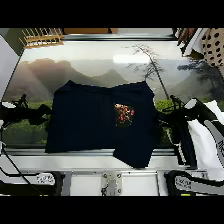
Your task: Fold the clothes and pants, and hang the long-sleeved shirts on hangers.
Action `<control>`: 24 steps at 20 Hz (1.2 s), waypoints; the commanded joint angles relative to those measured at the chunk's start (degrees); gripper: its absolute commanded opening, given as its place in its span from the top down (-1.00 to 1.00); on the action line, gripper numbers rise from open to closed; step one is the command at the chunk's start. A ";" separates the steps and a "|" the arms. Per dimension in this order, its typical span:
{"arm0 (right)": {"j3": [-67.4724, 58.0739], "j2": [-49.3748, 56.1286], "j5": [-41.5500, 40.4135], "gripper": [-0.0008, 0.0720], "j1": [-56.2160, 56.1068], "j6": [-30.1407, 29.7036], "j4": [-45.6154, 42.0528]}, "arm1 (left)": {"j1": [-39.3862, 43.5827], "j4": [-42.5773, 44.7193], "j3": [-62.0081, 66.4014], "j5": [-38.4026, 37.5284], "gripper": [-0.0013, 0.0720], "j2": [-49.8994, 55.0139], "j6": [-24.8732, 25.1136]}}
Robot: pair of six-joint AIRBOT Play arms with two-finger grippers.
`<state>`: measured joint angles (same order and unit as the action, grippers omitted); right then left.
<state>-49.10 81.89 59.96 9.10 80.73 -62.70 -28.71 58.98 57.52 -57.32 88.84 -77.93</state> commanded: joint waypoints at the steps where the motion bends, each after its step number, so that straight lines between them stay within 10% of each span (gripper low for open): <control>1: 0.17 1.36 -3.02 -0.63 -2.80 -0.59 1.49 | 2.45 -0.15 0.26 4.04 -0.73 0.33 -0.13; 4: 0.17 1.36 -4.33 -0.60 -3.61 -0.61 2.34 | 3.93 -0.17 0.26 6.95 -0.72 0.35 -1.01; 7: 0.15 1.36 -6.25 0.35 -3.58 -0.61 4.13 | 5.53 -0.09 0.26 9.29 -0.72 0.35 -2.10; 13: 0.15 1.36 -7.21 0.34 -3.58 -0.63 4.52 | 8.44 -0.11 0.31 10.40 -0.72 2.95 -3.39; 16: 0.02 1.33 -7.21 0.35 -3.58 -0.61 4.52 | 8.68 -0.57 3.37 9.53 0.79 3.37 -4.59; 17: -0.48 1.36 -7.23 0.50 -3.58 -0.63 4.48 | 8.94 -0.50 5.25 9.29 0.94 3.37 -4.50; 18: -1.57 1.36 -7.26 0.94 -3.52 -0.63 4.48 | 9.31 -0.55 7.30 9.31 0.94 3.37 -4.50; 24: -14.64 1.36 -11.65 0.94 -3.45 0.42 4.26 | 12.24 -0.44 22.45 8.81 0.94 6.38 -3.91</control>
<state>-58.50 83.29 50.76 5.63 80.14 -58.63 -17.69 58.48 73.54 -48.16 93.84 -82.06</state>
